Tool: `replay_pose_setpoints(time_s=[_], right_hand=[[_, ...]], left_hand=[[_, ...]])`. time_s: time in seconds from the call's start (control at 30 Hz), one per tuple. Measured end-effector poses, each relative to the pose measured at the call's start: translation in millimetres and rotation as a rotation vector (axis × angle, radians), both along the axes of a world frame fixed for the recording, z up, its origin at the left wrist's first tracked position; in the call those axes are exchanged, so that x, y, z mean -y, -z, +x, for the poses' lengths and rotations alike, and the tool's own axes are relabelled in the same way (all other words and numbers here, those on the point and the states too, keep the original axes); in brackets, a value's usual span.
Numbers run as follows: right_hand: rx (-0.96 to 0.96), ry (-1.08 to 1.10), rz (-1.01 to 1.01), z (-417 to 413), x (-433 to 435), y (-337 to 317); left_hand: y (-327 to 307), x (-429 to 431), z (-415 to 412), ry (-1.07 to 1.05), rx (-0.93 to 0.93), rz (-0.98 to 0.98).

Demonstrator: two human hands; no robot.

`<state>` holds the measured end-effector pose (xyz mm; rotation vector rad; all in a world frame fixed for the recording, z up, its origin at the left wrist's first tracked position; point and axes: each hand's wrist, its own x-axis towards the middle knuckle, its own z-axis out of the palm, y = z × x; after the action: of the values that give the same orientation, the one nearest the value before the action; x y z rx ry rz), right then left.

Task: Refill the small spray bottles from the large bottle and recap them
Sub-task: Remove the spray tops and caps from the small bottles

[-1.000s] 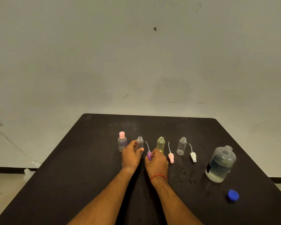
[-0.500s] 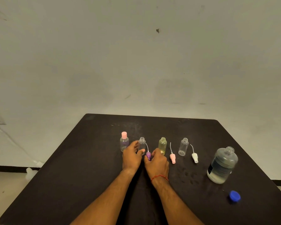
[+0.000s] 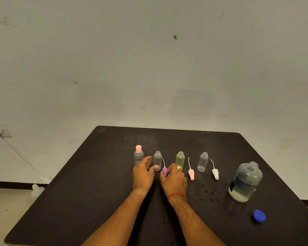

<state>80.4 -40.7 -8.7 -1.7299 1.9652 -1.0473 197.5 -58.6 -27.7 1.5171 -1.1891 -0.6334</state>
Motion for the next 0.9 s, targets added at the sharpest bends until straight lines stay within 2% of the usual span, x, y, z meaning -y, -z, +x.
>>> replay_pose_setpoints(time_s=[0.47, 0.73, 0.9], right_hand=[[0.078, -0.041, -0.122, -5, -3, 4], [0.065, -0.210, -0.287, 13, 4, -16], [0.008, -0.301, -0.311, 28, 12, -29]], left_hand=[[-4, -25, 31, -0.123, 0.035, -0.076], [-8, -29, 52, -0.173, 0.057, -0.097], [-7, -30, 63, -0.171, 0.073, -0.071]])
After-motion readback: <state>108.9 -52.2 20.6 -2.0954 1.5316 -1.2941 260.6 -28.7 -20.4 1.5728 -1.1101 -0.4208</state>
